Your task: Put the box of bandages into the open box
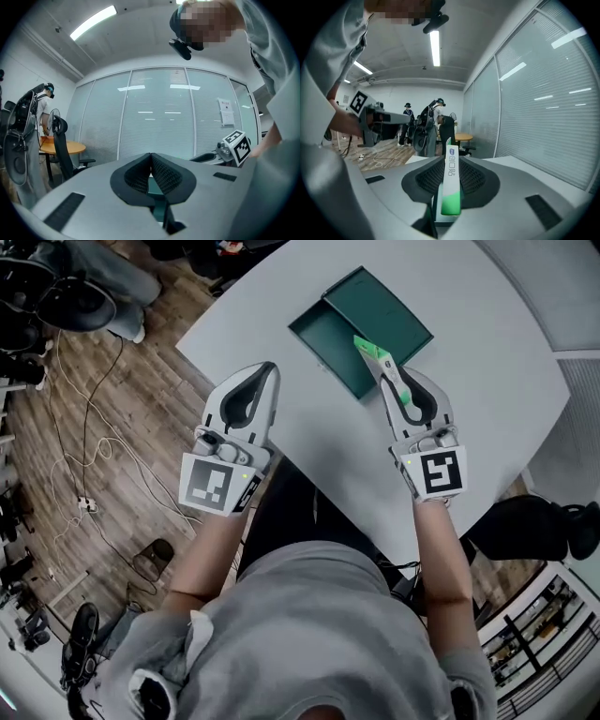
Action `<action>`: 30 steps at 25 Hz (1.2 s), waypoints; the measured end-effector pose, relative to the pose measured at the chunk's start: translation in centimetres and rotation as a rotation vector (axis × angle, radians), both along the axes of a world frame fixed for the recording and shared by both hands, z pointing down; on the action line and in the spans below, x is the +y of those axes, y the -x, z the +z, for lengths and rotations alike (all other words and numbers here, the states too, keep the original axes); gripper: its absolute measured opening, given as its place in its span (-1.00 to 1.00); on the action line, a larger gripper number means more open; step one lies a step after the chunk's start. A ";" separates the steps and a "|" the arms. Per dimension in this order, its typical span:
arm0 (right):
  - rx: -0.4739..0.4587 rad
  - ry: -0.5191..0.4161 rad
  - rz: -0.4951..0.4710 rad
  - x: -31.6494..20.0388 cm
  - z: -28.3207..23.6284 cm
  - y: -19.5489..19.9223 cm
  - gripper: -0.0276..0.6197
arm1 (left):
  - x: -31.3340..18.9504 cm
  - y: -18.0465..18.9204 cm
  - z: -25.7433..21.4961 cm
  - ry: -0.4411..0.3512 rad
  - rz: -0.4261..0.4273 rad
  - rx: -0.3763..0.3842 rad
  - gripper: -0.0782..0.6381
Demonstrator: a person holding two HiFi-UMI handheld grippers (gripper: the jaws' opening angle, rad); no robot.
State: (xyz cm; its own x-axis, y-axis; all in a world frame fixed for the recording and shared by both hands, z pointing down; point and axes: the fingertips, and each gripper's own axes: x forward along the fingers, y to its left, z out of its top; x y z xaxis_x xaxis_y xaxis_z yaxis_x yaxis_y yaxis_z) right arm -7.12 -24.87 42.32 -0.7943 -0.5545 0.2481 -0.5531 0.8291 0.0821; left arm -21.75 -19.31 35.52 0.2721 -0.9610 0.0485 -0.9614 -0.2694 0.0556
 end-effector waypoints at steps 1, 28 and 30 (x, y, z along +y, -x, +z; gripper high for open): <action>0.030 -0.002 -0.015 -0.4 1.1 0.9 -0.56 | -0.2 0.1 0.4 0.010 0.005 0.004 -0.73; 0.377 0.015 -0.065 -1.9 13.9 5.6 -0.47 | 0.7 0.4 3.8 0.074 0.005 0.025 -0.73; 0.296 0.019 -0.020 -2.3 12.3 5.0 -0.55 | 0.5 0.6 3.7 0.064 0.005 0.024 -0.73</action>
State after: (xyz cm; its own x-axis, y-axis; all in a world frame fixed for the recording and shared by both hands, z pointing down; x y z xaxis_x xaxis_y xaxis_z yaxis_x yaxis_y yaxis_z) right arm -12.10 -27.20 54.63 -0.6966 -0.5323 0.4810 -0.4907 0.8426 0.2218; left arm -22.30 -18.79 39.20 0.2788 -0.9547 0.1038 -0.9582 -0.2695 0.0956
